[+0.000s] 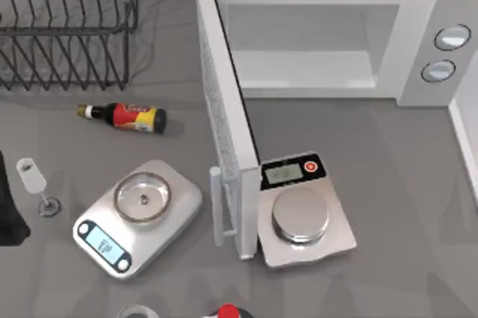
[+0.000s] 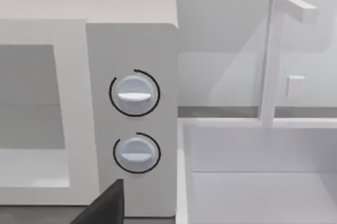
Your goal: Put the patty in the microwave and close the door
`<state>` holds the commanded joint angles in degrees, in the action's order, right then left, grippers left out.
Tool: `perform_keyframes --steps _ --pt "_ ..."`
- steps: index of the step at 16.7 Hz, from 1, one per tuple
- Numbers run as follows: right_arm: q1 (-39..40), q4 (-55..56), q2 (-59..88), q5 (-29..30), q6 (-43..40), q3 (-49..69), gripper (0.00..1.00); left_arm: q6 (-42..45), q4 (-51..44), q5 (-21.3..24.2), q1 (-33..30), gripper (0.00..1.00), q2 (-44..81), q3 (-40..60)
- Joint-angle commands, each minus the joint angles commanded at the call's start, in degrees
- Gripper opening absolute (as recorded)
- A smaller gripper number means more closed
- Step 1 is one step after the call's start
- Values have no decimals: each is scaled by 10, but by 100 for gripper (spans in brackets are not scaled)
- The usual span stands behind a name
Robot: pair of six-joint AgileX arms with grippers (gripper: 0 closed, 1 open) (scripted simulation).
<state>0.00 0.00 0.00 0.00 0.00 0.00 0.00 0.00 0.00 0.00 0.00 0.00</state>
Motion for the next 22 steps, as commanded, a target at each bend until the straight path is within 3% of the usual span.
perform_keyframes --steps 3,7,17,22 --pt "0 -7 7 0 -7 7 100 0 0 0 0 100 0 0" --pt "-4 -87 94 0 -80 79 100 0 0 0 0 100 0 0" --pt "-16 -416 605 0 -334 323 100 0 0 0 0 100 0 0" --pt "-21 -538 757 0 -434 421 100 0 0 0 0 100 0 0"
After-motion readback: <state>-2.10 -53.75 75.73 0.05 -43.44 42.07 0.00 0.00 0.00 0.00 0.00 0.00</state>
